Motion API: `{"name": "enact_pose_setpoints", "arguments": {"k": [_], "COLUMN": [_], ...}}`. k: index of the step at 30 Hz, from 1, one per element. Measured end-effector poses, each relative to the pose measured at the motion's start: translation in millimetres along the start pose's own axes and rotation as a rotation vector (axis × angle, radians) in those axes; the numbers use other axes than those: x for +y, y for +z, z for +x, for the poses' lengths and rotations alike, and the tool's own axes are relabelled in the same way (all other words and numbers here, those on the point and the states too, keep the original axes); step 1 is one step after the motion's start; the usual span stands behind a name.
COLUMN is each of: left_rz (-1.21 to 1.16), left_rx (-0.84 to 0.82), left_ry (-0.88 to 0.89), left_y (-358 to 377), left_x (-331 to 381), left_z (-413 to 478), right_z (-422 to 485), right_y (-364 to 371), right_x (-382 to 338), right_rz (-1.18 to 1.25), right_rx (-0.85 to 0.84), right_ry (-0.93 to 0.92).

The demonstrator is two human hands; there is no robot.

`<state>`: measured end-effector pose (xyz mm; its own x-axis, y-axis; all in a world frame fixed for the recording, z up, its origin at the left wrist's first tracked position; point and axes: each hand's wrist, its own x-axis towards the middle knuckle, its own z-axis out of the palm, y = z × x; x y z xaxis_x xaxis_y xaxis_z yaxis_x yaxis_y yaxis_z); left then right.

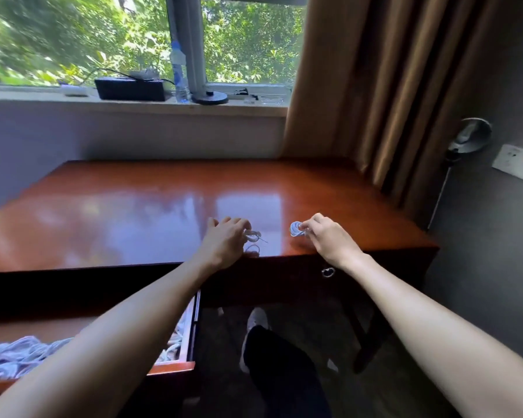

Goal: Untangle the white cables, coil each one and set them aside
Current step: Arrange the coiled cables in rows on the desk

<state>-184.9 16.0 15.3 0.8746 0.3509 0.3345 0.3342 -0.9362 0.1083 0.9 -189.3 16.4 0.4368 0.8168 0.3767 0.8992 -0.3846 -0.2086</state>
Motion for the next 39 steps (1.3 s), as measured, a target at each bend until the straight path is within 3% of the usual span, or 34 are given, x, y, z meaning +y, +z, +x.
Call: {"name": "enact_pose_setpoints", "arguments": {"k": [11,22,39], "left_rz": [0.085,0.063,-0.008], "left_rx": [0.045,0.036,-0.046], "left_ry": [-0.249,-0.492,-0.607], "left_y": [-56,-93,-74], "left_x": [-133,-226,-292], "left_z": [-123,-232,-286], "right_z": [48,53,49], "right_y": [57,111,192], "right_x": [-174,-315,-395], "right_rz": [0.232,0.430,0.518], "right_rx": [-0.010,-0.103,-0.355], "right_ry": [-0.299,-0.430,-0.374]}}
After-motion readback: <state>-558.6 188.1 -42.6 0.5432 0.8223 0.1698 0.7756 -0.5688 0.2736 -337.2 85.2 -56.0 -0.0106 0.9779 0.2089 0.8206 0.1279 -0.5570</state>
